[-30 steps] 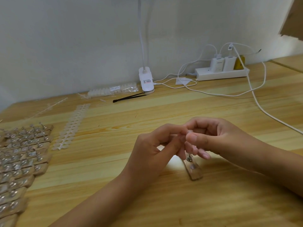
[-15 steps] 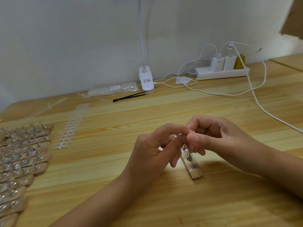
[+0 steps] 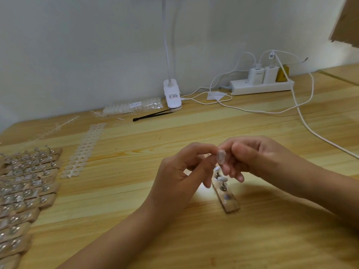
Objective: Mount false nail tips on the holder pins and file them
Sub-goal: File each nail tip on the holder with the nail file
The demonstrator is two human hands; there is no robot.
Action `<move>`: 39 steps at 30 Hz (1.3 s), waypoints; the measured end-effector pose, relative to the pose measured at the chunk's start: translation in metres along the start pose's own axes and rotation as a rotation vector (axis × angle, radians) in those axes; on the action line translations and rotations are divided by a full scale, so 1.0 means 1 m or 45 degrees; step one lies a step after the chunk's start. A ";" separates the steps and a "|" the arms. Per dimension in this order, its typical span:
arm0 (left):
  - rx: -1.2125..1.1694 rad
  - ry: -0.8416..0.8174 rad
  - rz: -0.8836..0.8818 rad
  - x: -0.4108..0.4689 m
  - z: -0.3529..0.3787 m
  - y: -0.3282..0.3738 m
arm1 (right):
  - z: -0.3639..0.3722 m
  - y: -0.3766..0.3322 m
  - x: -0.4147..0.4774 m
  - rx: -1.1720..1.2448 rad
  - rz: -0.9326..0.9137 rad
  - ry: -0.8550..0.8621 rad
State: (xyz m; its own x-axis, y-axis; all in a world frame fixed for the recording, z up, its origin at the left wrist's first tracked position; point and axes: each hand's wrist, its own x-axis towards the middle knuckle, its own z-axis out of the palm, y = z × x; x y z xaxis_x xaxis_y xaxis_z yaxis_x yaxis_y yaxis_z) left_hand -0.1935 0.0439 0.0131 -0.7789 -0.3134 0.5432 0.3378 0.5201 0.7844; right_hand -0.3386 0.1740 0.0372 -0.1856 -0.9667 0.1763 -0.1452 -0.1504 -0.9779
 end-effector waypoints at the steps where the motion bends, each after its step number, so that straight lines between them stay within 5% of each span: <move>1: -0.023 0.015 -0.016 0.001 0.000 0.000 | -0.004 0.000 0.001 0.010 0.013 0.014; 4: -0.065 0.043 -0.062 0.003 -0.001 0.001 | -0.020 0.004 0.003 -0.114 -0.042 0.187; 7: -0.095 0.058 -0.126 0.004 -0.002 0.000 | -0.038 0.014 0.004 -0.719 -0.166 0.414; 10: -0.169 0.076 -0.214 0.005 -0.004 -0.002 | -0.050 0.021 0.004 -1.173 0.007 0.234; 13: -0.235 0.119 -0.273 0.007 -0.006 -0.003 | -0.057 0.029 0.004 -1.312 0.160 0.104; 19: -0.289 0.163 -0.356 0.010 -0.009 -0.006 | -0.053 0.025 0.006 -1.157 0.072 0.202; 23: -0.285 0.124 -0.330 0.009 -0.008 -0.006 | -0.029 0.014 0.002 -0.771 -0.240 0.394; 29: -0.227 0.061 -0.242 0.005 -0.005 -0.007 | -0.002 0.014 -0.003 -0.528 -0.434 0.326; 39: -0.229 0.051 -0.212 0.005 -0.003 -0.007 | -0.001 0.019 -0.004 -0.598 -0.606 0.265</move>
State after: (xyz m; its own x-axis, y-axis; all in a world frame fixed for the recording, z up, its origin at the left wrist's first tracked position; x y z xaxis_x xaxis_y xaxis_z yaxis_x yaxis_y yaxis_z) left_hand -0.1980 0.0358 0.0112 -0.8113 -0.4163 0.4105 0.2976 0.3102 0.9029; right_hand -0.3418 0.1748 0.0181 -0.1735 -0.7509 0.6372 -0.6527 -0.3969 -0.6454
